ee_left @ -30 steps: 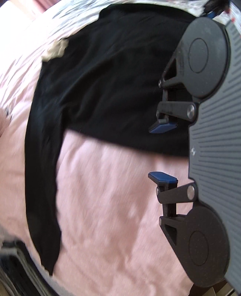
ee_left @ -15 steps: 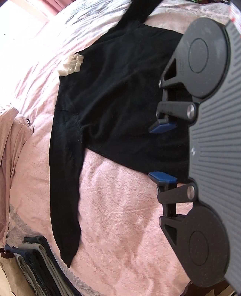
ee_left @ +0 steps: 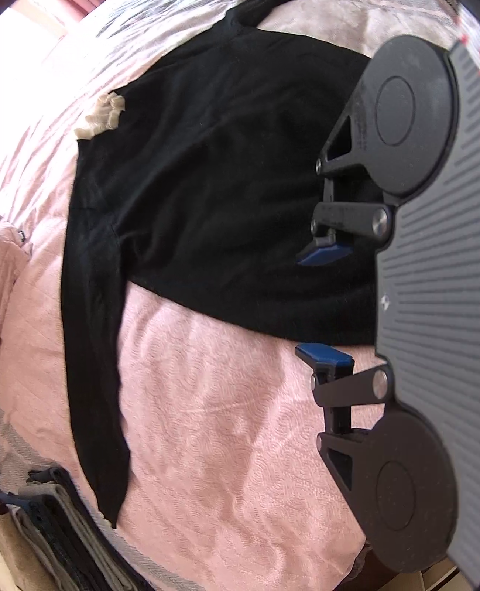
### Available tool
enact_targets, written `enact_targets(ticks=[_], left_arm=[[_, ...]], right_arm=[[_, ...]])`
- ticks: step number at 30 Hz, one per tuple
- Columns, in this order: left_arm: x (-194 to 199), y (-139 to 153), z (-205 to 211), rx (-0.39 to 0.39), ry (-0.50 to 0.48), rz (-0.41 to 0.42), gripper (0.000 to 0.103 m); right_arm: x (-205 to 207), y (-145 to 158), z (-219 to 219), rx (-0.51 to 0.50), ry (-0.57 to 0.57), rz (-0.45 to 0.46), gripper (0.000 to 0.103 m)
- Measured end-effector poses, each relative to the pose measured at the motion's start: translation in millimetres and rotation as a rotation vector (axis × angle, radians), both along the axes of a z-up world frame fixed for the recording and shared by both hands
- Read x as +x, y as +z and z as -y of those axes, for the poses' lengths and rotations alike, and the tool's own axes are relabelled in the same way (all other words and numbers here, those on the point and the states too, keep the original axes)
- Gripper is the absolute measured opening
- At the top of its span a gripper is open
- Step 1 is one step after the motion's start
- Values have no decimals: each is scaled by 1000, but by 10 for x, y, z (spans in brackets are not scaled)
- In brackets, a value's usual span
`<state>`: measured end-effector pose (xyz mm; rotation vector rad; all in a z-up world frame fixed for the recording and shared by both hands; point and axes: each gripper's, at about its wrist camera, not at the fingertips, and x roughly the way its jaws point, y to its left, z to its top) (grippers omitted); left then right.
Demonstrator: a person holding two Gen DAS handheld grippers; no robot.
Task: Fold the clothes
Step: 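Grasp the sweater hem with both grippers and pull it away from the collar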
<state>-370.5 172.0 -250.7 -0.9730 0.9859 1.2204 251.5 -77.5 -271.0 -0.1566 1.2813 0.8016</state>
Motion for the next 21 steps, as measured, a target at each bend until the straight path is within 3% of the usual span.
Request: enact_targets(ticks=[2, 4, 8, 14, 15, 16, 17, 19, 21], left_arm=[[-94, -45, 19, -15, -22, 12, 44], [-163, -108, 64, -27, -50, 8, 50], [-311, -301, 119, -73, -91, 37, 62], [-483, -769, 147, -170, -119, 113, 61], [-475, -824, 148, -177, -129, 142, 53], [-455, -870, 137, -191, -150, 182, 39], [-439, -891, 114, -210, -176, 230, 3], [-450, -832, 29, -200, -221, 260, 3], [-592, -657, -101, -106, -240, 239, 3]], right_arm=[[-483, -247, 111, 14, 6, -155, 54], [-939, -395, 161, 23, 33, -233, 54], [-1521, -411, 144, 8, 103, -250, 54], [-1813, -341, 255, -30, 21, -225, 54], [-1850, -335, 290, -33, -3, -222, 54], [-1870, -397, 330, -34, -28, -216, 54], [-1904, -384, 348, -36, -45, -209, 54], [-2026, -357, 362, -26, -63, -205, 54], [-2198, -327, 330, -6, -58, -206, 54]])
